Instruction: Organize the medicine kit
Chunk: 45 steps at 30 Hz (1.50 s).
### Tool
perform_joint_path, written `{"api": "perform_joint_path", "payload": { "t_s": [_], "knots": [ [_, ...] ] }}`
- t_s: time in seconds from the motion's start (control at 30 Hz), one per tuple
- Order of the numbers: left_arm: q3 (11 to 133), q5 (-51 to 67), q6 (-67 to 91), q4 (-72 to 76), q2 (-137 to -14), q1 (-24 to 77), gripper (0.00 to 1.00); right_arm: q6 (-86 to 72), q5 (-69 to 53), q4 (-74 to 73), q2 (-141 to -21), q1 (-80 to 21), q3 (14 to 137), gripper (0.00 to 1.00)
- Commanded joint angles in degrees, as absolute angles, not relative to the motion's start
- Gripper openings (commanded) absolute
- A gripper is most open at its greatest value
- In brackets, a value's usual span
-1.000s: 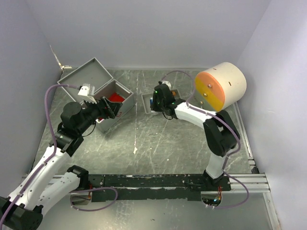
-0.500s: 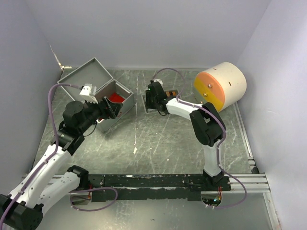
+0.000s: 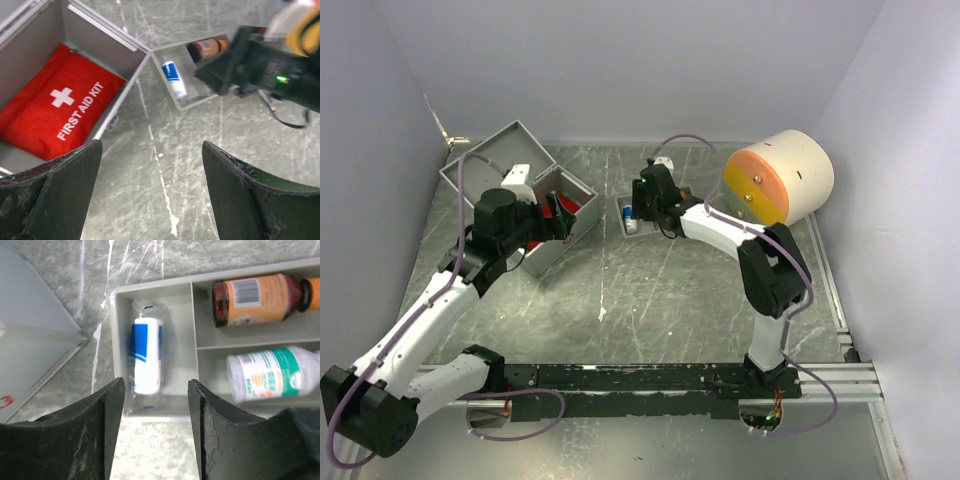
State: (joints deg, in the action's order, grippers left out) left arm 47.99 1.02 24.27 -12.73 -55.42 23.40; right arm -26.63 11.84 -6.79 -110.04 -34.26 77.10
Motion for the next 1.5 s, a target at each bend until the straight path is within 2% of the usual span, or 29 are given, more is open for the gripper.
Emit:
{"api": "perform_joint_path", "payload": {
  "t_s": [0.0,0.17,0.37,0.5,0.7,0.83,1.03,1.17,1.47],
  "knots": [
    [54.95,-5.47,20.21,-21.72,-60.50,22.97,0.93,-28.57,11.03,-6.34,-102.25,-34.01,71.72,0.53],
    [59.20,-7.56,19.36,-26.84,-70.79,22.90,0.96,-29.14,7.04,-5.82,-98.47,-34.03,67.49,0.53],
    [63.01,-8.58,16.12,-32.35,-79.08,21.98,0.90,-28.16,6.52,-6.91,-95.83,-34.01,65.49,0.53],
    [64.36,-9.45,14.12,-33.27,-81.08,21.97,0.82,-27.76,6.48,-7.04,-95.23,-34.06,64.67,0.52],
    [66.66,-4.94,11.86,-35.68,-84.60,21.97,0.59,-29.31,10.97,-7.69,-96.04,-33.86,65.23,0.52],
    [65.83,-1.46,10.84,-35.59,-84.15,22.25,0.53,-28.71,17.88,-8.78,-98.92,-33.39,67.54,0.53],
    [63.75,1.19,10.67,-34.98,-82.57,23.51,0.47,-29.31,18.37,-11.29,-107.08,-31.25,75.22,0.37],
    [62.67,2.77,10.96,-34.58,-81.78,24.36,0.45,-33.68,22.47,-13.90,-111.67,-31.22,79.91,0.32],
    [60.10,5.91,11.54,-33.56,-79.50,25.13,0.44,-41.95,29.15,-18.45,-121.53,-30.87,87.29,0.29]
  ]
}}
